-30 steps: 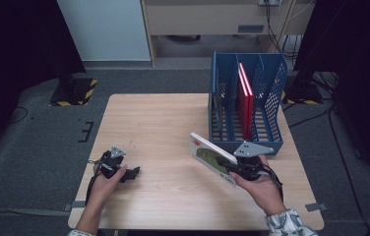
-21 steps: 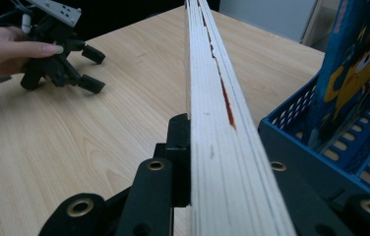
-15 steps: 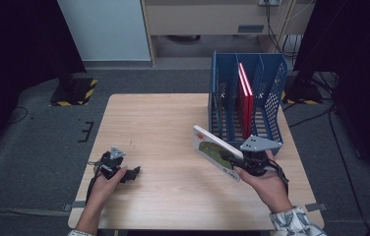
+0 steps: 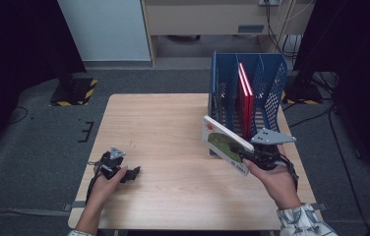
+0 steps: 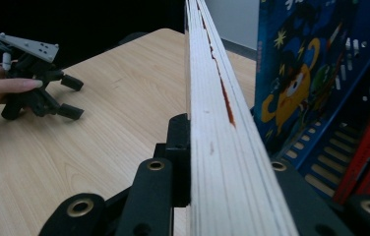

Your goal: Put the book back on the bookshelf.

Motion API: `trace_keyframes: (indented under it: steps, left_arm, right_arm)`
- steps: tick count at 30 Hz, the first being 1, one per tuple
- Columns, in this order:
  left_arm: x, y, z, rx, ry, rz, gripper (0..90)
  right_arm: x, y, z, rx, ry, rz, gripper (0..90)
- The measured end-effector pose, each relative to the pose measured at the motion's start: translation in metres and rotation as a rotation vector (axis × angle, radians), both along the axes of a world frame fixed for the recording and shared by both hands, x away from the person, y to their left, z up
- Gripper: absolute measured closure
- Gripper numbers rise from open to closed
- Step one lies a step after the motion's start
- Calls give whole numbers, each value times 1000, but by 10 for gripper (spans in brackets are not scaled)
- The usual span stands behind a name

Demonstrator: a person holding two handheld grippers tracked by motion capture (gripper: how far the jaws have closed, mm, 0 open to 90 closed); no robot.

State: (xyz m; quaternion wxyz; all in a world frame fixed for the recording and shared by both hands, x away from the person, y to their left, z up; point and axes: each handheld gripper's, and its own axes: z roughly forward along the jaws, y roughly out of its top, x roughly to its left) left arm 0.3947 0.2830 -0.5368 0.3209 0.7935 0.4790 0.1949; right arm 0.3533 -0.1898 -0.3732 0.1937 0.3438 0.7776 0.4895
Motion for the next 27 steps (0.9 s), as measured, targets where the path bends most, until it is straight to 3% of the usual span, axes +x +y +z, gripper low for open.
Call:
trace_keyframes:
  steps: [11,27]
  left_arm:
    - [0,0,0,0,0,0,0]
    - [0,0,0,1,0,0,0]
  right_arm:
    - [2,-17,12,13,-19,-48,756]
    - [0,-44,8,9,-14,-114,756]
